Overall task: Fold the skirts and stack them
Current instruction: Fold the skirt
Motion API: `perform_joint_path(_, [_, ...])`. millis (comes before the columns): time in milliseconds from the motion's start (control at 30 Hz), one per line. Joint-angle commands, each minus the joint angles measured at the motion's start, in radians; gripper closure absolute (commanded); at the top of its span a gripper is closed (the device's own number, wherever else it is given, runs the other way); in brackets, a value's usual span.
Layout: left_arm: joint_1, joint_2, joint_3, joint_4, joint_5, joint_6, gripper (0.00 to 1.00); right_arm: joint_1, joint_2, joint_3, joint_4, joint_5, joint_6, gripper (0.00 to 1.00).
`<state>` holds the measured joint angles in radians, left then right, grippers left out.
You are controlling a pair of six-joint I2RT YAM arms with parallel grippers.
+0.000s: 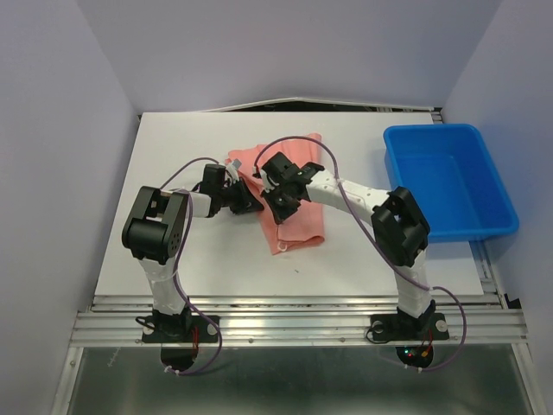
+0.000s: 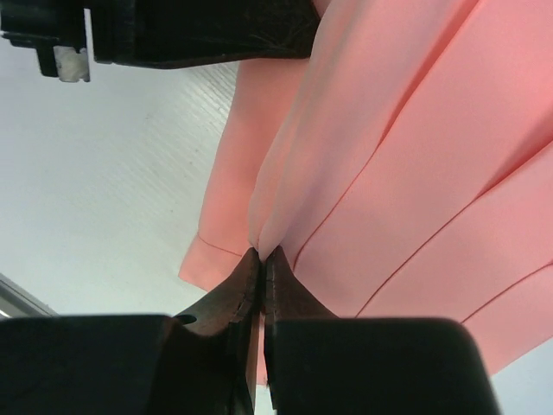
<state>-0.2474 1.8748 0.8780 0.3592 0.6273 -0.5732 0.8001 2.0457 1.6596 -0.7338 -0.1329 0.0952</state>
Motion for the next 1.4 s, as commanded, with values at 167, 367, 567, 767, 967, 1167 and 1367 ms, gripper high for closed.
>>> perform_joint_path(167, [-0.003, 0.011, 0.015, -0.028, -0.055, 0.038, 1.00, 0.014, 0.019, 0.046, -0.001, -0.160, 0.060, 0.99])
perform_joint_path(367, [0.002, 0.001, 0.012, -0.032, -0.043, 0.047, 1.00, 0.014, 0.079, 0.028, 0.043, -0.166, 0.072, 0.99])
perform_joint_path(567, [0.040, -0.163, -0.043, -0.048, 0.080, 0.101, 1.00, -0.009, 0.106, -0.030, 0.100, -0.123, 0.075, 0.99])
perform_joint_path(767, [0.046, -0.304, -0.148, -0.132, 0.172, 0.148, 1.00, -0.039, 0.103, -0.034, 0.126, -0.148, 0.101, 0.99])
perform_joint_path(967, [0.005, -0.289, -0.194, -0.097, 0.164, 0.115, 1.00, -0.048, 0.088, -0.018, 0.132, -0.166, 0.116, 0.99])
perform_joint_path(1167, [-0.065, -0.195, -0.182, -0.069, 0.115, 0.081, 1.00, -0.048, 0.071, -0.006, 0.131, -0.197, 0.132, 0.99])
perform_joint_path(1367, [-0.056, -0.112, -0.188, -0.124, -0.052, 0.102, 1.00, -0.058, 0.025, 0.008, 0.131, -0.227, 0.149, 0.99])
